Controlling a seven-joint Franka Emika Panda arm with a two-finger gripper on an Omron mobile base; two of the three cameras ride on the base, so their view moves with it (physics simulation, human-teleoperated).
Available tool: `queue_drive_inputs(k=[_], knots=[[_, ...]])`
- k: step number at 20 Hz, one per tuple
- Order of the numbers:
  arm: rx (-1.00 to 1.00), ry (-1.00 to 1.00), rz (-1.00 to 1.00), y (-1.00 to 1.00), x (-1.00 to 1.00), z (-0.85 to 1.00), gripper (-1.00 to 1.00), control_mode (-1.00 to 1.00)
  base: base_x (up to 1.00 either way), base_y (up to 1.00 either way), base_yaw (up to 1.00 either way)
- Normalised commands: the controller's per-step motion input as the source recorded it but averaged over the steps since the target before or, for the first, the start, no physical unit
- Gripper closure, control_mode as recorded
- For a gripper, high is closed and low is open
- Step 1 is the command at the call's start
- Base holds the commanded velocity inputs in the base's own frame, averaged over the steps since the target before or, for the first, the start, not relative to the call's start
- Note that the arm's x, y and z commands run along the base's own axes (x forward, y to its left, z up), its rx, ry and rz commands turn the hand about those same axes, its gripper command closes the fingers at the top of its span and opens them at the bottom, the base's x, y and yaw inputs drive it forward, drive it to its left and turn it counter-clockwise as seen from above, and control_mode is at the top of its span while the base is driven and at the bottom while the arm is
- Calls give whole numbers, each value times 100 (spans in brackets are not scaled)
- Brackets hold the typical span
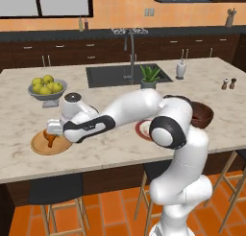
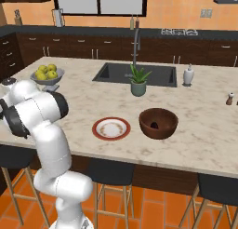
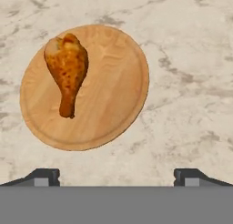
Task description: Pick the chicken drumstick and eggplant from their plates and place them in the bowl. Then put the bowl in the fridge.
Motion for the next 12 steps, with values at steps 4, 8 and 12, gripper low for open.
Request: queue_drive_inputs(k=[4,8,12], knots=[[0,5,2,89,41,-21,-100,-100,0,0,0],[-4,9,0,52,11,0,-100,-100,0,0,0],[-6,7,0,0,17,-4,-100,-100,0,0,0]])
